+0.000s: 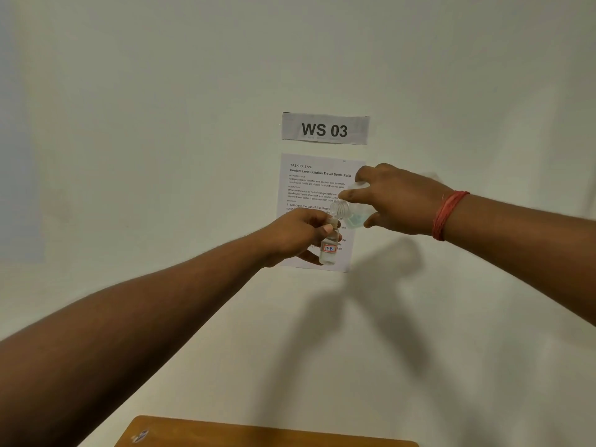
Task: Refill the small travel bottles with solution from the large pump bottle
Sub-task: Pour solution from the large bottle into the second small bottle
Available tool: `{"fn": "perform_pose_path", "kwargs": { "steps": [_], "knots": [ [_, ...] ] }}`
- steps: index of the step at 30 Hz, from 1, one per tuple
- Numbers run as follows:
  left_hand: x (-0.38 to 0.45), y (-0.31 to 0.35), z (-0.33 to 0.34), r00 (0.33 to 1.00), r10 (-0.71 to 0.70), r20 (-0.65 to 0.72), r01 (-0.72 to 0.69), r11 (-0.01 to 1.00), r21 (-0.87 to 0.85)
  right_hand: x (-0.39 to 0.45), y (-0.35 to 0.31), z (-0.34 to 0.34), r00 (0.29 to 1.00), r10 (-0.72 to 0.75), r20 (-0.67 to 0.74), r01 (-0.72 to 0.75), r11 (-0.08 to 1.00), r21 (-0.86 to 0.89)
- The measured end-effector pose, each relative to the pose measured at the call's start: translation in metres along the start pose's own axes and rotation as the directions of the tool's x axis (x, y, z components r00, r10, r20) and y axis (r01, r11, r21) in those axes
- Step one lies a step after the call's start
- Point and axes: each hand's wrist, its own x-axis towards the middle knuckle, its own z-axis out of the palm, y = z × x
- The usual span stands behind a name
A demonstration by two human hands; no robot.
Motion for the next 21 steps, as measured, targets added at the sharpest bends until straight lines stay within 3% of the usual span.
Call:
{"fn": "perform_pose_path", "kwargs": {
  "steps": [21],
  "knots": [
    [-0.0010,-0.0011,0.0013,1.000,-0.006,0.000,0.006,1.000,-0.017,-0.0007,-0.0015,-0.0001,1.000,-0.010,0.004,0.010,1.000,-0.016]
  ]
}}
